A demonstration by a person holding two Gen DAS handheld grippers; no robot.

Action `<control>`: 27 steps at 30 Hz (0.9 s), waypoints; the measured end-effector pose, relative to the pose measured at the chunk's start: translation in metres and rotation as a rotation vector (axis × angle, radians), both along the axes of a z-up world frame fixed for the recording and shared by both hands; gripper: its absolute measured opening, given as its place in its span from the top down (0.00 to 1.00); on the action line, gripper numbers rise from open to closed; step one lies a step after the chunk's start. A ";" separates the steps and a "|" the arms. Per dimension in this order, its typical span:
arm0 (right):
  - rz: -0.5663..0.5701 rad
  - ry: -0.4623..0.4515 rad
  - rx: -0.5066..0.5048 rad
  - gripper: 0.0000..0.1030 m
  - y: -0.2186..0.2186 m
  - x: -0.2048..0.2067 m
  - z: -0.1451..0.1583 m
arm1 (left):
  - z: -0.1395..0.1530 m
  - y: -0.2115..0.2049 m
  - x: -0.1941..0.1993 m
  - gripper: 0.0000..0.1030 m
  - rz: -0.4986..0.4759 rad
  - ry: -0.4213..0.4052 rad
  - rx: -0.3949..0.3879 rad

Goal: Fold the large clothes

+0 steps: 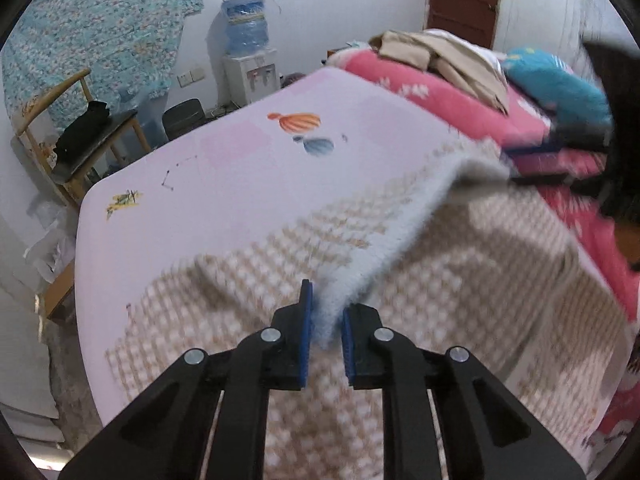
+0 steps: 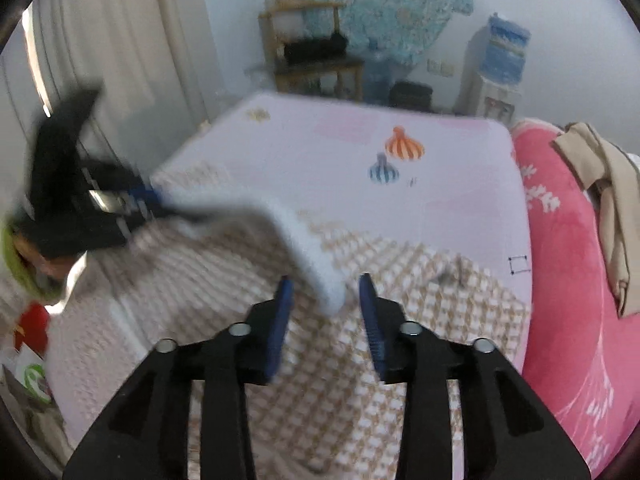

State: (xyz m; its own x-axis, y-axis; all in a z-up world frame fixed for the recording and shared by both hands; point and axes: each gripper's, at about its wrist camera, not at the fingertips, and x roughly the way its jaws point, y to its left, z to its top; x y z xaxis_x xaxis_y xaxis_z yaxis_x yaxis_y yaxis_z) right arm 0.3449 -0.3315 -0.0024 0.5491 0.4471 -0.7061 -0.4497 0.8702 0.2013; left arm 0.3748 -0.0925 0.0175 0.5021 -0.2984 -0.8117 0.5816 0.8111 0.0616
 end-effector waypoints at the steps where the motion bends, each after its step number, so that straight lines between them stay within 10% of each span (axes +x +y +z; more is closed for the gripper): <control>1: -0.010 -0.015 0.082 0.50 -0.005 0.002 0.010 | -0.002 0.000 -0.002 0.86 -0.002 -0.002 0.007; 5: -0.016 0.022 0.247 0.48 0.005 0.029 0.019 | -0.009 0.000 -0.005 0.85 0.015 0.010 0.007; 12: -0.045 0.390 0.058 0.63 0.048 0.070 -0.074 | 0.000 0.021 -0.020 0.67 0.052 0.035 -0.034; 18: 0.012 0.270 -0.074 0.63 0.058 0.034 -0.077 | 0.032 0.062 -0.025 0.67 0.106 -0.015 -0.236; 27: -0.019 0.101 -0.022 0.63 0.038 0.035 -0.023 | -0.016 0.002 0.047 0.67 0.126 0.068 -0.159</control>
